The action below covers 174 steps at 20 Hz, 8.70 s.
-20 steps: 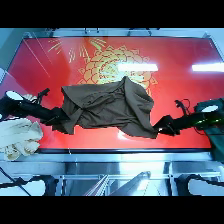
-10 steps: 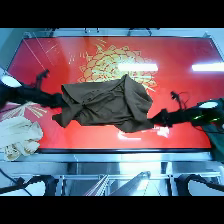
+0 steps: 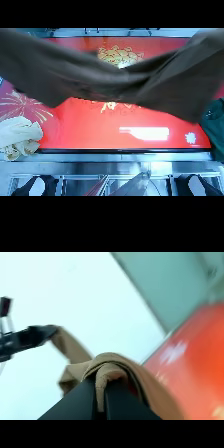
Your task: Fold the shirts.
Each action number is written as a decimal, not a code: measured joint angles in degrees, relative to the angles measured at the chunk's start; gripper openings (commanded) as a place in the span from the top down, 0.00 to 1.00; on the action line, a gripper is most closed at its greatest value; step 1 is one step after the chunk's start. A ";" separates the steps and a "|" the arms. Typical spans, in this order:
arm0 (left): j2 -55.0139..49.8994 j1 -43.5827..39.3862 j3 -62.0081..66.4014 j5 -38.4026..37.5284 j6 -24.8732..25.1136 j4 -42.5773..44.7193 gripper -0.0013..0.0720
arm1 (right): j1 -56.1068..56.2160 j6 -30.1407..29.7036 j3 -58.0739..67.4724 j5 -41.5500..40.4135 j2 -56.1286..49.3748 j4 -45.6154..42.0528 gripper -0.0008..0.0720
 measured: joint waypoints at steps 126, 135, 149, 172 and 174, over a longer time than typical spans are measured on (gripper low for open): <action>-57.90 -11.91 6.47 -16.59 -8.94 25.59 0.57 | 8.72 7.69 -13.90 -17.05 -38.01 -65.96 0.51; -32.06 -3.98 -37.75 -11.45 -7.61 35.87 0.57 | 14.34 4.31 -31.12 -18.53 -37.05 -59.43 0.52; -31.74 -12.87 -58.16 0.07 -7.89 34.99 0.62 | 18.01 -1.33 -32.17 -18.12 -38.45 -55.69 0.52; -16.74 -9.18 -43.65 5.97 1.81 16.17 0.94 | 9.51 -2.54 -23.47 -5.57 -38.75 -35.39 0.96; -21.81 -11.10 -35.85 6.54 2.58 14.23 0.94 | 11.47 -1.46 -18.16 -8.81 -39.85 -33.27 0.96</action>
